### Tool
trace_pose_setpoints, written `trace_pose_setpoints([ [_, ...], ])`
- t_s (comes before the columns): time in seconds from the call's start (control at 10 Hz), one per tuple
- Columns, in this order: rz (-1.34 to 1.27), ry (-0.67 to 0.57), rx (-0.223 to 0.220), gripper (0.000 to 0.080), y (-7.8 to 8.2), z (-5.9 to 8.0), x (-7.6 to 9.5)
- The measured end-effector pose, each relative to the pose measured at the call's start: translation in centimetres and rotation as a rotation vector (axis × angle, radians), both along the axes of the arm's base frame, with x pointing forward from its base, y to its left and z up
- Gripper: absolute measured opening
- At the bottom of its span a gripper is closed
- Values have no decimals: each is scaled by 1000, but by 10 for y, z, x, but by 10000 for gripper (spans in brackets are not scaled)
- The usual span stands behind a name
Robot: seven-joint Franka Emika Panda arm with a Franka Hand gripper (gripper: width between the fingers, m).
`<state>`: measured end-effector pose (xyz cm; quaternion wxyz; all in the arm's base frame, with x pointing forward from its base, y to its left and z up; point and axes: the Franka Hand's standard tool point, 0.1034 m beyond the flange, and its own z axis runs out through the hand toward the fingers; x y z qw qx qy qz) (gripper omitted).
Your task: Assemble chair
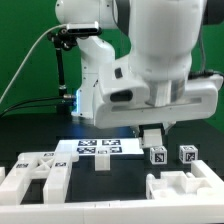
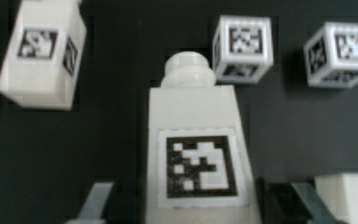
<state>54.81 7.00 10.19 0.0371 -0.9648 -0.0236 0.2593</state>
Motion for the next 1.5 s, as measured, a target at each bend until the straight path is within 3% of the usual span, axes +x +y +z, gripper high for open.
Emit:
trace_pose_setpoints([
  [0.1, 15, -69, 14, 287, 9, 23, 26],
  [0.2, 24, -134, 24, 287, 20, 36, 45],
  [0.3, 26, -203, 29, 287, 26, 38, 51],
  [0.6, 3, -416, 27, 287, 22, 37, 58],
  [1.0, 56, -802, 41, 287, 24, 42, 98],
  [1.4, 45, -1005, 32, 287, 21, 37, 98],
  [1.5, 46, -1005, 40, 287, 35, 25, 90],
])
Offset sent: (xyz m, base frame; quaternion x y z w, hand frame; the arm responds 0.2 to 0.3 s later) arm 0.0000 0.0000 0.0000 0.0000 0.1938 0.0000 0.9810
